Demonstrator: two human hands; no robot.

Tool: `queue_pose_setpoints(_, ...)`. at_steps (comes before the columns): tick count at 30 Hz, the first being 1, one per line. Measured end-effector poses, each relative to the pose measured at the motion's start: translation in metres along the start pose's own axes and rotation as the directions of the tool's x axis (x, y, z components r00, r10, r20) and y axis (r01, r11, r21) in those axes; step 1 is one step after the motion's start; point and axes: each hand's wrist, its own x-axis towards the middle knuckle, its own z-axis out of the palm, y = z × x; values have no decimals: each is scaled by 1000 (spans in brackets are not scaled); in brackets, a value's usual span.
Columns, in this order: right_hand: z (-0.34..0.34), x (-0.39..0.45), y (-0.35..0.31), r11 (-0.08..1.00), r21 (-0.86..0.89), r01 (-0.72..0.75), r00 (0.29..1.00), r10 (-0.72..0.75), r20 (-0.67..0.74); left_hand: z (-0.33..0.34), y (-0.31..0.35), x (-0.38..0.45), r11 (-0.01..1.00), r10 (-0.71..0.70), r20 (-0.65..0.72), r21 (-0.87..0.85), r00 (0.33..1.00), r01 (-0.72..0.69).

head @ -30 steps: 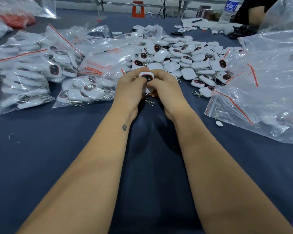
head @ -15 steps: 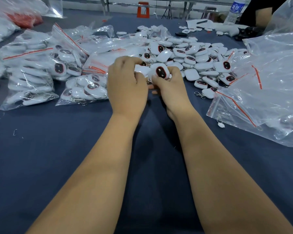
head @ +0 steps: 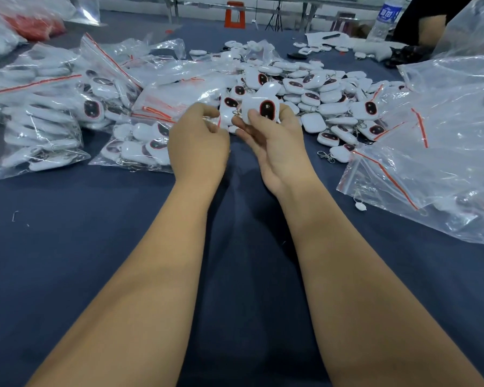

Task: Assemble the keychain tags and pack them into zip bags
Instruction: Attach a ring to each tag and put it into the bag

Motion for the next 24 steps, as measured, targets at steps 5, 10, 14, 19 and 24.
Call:
queue_pose_setpoints(5, 8, 1, 5, 993, -108, 37, 999, -36, 15, -2, 6, 1, 937, -108, -20, -335, 994, 95)
queue_pose_setpoints(10, 6, 0, 10, 945, -325, 32, 997, -50, -50, -2, 12, -1, 903, -103, -103, -427, 989, 49)
queue_pose_setpoints(14, 10, -5, 12, 852, -514, 99, 995, -81, 56, -3, 17, -6, 913, -1, -168, -403, 986, -67)
queue_pose_setpoints(19, 15, -4, 17, 456, -875, 161, 986, -37, 162, -2, 19, -9, 907, 116, -208, -377, 971, -189)
queue_pose_setpoints(24, 16, -11, 21, 462, -877, 133, 991, -35, 132, 2, 16, -11, 922, 147, -154, -337, 977, -192)
